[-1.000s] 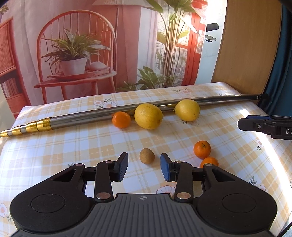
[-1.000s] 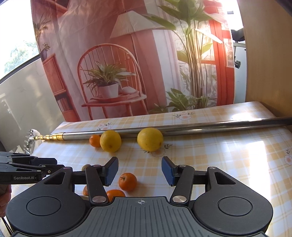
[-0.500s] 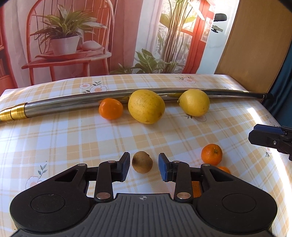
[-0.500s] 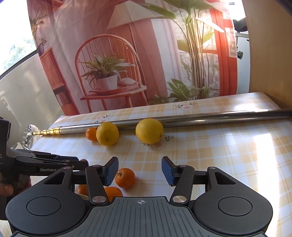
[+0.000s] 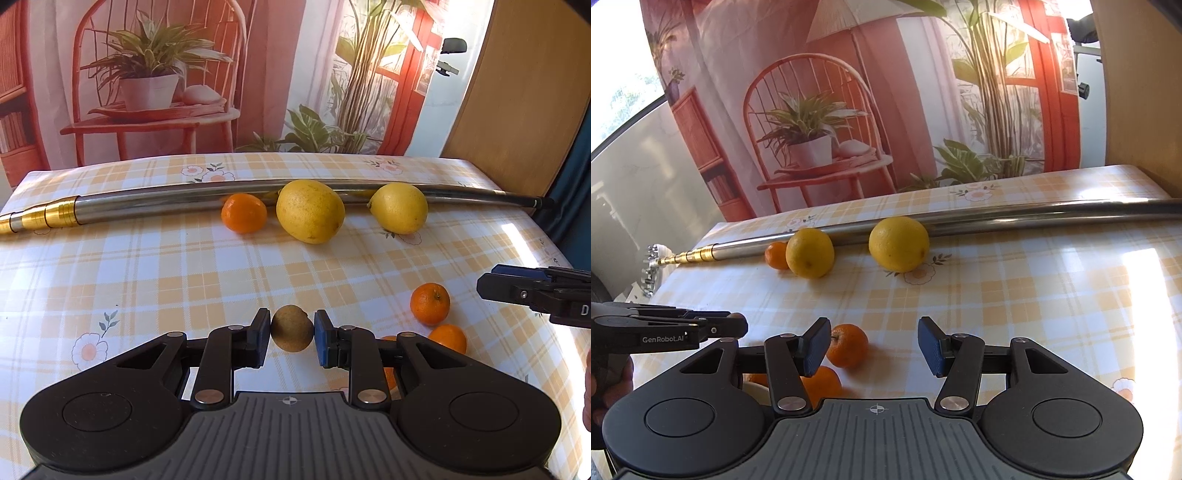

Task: Organize fruits
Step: 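Close left gripper on the brown kiwi while right grasps a mandarin orange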

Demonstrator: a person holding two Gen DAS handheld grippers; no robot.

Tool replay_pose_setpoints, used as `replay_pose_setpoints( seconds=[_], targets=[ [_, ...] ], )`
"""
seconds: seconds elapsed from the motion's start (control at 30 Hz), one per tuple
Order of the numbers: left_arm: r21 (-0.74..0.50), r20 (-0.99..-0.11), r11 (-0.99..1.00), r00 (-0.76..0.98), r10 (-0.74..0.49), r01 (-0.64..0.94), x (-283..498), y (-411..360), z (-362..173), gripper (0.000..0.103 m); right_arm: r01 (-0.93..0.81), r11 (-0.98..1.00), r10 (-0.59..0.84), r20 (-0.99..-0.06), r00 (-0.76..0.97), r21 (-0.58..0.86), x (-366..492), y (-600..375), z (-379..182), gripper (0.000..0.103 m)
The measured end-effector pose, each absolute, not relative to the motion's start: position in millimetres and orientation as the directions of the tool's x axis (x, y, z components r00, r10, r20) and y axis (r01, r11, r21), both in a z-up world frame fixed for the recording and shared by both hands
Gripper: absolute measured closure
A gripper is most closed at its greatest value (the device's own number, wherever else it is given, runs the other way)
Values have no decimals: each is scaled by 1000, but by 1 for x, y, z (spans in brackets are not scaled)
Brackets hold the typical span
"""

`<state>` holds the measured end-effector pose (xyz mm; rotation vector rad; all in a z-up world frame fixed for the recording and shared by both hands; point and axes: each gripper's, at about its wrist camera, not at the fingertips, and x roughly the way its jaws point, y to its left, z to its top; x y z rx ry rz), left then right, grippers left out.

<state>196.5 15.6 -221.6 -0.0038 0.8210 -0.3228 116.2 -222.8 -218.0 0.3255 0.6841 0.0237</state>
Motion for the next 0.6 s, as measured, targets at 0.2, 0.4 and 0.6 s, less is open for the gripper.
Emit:
replay_pose_setpoints(
  seconds=[0.2, 0.4, 0.6],
  targets=[
    [-136, -704, 948, 645, -296, 287, 175, 20, -214, 76, 58, 953, 156, -644, 749, 298, 129, -216, -228, 56],
    [-184, -696, 944, 641, -323, 275, 158, 24, -216, 76, -4, 966, 180, -658, 731, 260, 140, -197, -234, 59],
    [-175, -683, 942, 654, -325, 286, 146, 22, -213, 76, -2, 970, 168, -668, 725, 242, 151, -191, -240, 64]
  ],
)
